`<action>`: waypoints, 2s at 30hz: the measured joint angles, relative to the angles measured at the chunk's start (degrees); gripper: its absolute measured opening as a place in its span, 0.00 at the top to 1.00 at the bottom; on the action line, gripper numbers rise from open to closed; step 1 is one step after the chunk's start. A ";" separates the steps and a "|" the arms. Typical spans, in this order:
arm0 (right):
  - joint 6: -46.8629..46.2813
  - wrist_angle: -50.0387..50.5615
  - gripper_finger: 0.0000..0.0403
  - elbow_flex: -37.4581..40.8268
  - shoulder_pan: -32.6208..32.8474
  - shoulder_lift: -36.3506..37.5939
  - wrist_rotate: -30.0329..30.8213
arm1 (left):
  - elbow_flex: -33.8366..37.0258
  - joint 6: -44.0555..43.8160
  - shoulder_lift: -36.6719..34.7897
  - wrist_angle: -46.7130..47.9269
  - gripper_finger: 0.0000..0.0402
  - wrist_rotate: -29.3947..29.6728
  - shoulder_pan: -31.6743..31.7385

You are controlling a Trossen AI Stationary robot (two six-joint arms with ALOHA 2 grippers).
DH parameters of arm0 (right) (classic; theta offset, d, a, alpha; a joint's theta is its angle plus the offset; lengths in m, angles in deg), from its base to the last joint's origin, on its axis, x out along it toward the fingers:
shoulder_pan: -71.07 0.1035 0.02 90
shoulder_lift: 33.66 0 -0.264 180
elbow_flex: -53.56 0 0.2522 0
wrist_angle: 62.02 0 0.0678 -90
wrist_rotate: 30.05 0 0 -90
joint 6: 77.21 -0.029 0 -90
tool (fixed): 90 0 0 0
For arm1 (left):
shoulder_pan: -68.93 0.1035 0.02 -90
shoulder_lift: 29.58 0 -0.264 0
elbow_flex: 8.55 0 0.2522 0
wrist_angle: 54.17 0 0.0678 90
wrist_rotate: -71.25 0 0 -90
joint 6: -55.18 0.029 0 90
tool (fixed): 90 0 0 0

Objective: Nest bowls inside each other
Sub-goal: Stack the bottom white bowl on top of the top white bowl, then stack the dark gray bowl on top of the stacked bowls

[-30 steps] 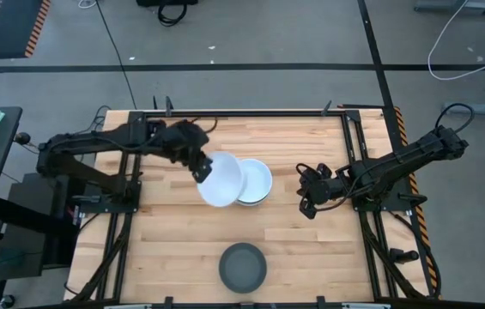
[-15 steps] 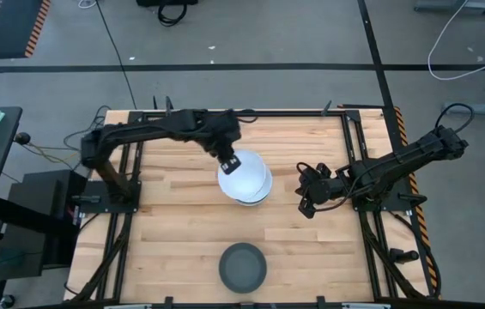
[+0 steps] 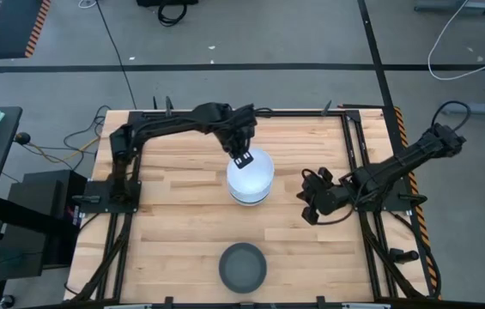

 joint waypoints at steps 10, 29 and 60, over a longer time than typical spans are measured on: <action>-2.88 0.00 0.97 0.04 4.21 0.00 3.27 | -0.16 0.83 4.03 1.03 0.98 -0.39 0.50; -3.12 0.00 0.97 0.04 4.35 0.00 3.52 | -1.03 1.56 6.45 5.92 0.91 -6.32 0.15; -3.10 -0.12 0.97 0.09 4.37 0.00 4.28 | -19.29 1.27 5.35 25.47 0.69 1.06 -7.78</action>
